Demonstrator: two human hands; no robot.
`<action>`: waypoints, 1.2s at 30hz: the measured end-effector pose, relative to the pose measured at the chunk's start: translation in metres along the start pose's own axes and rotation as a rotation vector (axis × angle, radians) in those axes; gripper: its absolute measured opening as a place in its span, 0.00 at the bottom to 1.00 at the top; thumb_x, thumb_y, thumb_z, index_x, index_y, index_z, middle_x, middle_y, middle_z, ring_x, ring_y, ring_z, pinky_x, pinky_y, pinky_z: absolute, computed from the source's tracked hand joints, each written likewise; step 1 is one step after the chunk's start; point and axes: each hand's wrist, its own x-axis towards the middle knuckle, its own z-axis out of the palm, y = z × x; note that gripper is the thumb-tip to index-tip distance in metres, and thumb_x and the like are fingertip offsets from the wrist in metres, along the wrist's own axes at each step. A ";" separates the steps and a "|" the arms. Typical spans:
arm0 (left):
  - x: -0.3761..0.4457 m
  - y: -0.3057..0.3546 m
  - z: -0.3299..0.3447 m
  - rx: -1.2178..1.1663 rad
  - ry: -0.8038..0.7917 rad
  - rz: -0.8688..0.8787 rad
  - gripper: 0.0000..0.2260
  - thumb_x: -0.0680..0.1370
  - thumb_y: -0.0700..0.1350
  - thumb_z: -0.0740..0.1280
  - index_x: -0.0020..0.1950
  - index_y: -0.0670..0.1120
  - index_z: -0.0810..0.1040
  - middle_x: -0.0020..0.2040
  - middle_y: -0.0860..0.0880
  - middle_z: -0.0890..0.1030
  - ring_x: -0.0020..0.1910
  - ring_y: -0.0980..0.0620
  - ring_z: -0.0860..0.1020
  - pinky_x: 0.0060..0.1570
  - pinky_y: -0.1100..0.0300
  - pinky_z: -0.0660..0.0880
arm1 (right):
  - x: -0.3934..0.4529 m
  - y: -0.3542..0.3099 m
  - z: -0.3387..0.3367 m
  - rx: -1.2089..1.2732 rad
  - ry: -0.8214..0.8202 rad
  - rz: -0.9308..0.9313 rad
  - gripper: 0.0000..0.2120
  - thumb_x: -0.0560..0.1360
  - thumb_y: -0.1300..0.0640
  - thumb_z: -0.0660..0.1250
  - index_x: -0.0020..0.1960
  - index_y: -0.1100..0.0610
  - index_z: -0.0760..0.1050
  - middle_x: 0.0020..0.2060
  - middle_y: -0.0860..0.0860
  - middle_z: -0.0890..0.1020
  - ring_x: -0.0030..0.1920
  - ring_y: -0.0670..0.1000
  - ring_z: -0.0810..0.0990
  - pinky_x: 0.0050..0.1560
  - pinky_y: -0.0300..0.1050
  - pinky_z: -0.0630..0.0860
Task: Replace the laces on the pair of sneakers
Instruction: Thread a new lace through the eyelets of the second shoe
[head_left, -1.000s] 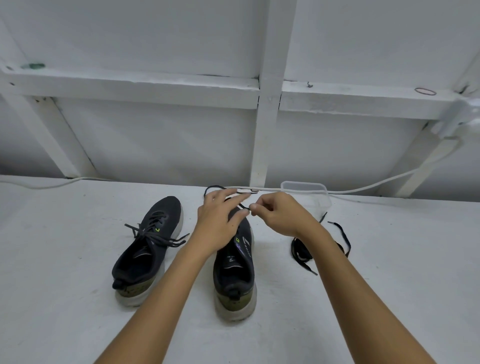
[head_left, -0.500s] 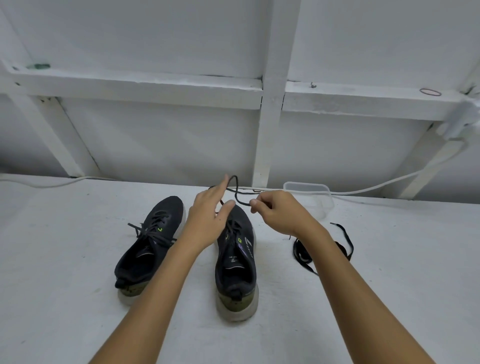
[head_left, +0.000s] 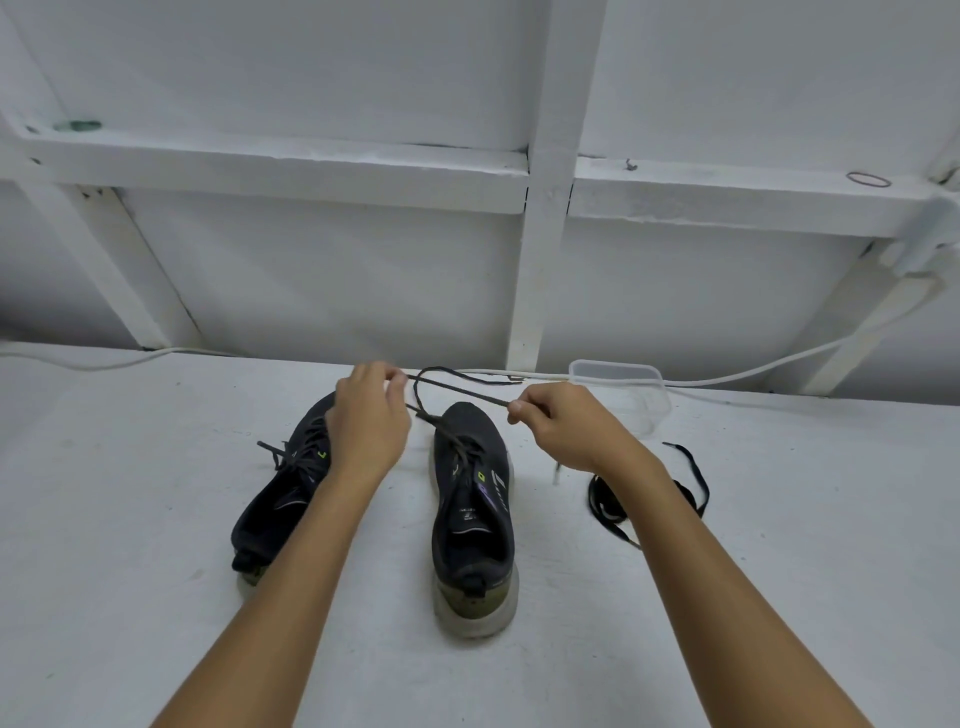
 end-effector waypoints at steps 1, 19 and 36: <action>0.002 -0.005 -0.002 0.004 0.008 -0.036 0.08 0.84 0.45 0.59 0.53 0.45 0.77 0.55 0.48 0.79 0.57 0.42 0.74 0.54 0.42 0.74 | -0.001 0.003 0.000 -0.002 -0.004 0.012 0.13 0.84 0.50 0.61 0.45 0.51 0.81 0.28 0.45 0.72 0.29 0.46 0.69 0.32 0.41 0.66; -0.010 0.010 0.003 0.187 -0.158 0.231 0.08 0.82 0.52 0.64 0.55 0.54 0.82 0.54 0.56 0.80 0.57 0.49 0.73 0.53 0.49 0.69 | -0.002 0.011 0.014 0.029 -0.118 0.090 0.11 0.83 0.57 0.61 0.50 0.55 0.82 0.39 0.46 0.84 0.41 0.49 0.83 0.45 0.44 0.79; -0.038 0.030 0.012 -0.018 -0.691 -0.233 0.11 0.79 0.54 0.69 0.51 0.49 0.85 0.42 0.53 0.81 0.43 0.53 0.78 0.45 0.59 0.76 | -0.017 0.030 0.057 1.226 0.034 0.598 0.06 0.83 0.64 0.63 0.60 0.61 0.74 0.49 0.58 0.83 0.46 0.50 0.87 0.46 0.42 0.83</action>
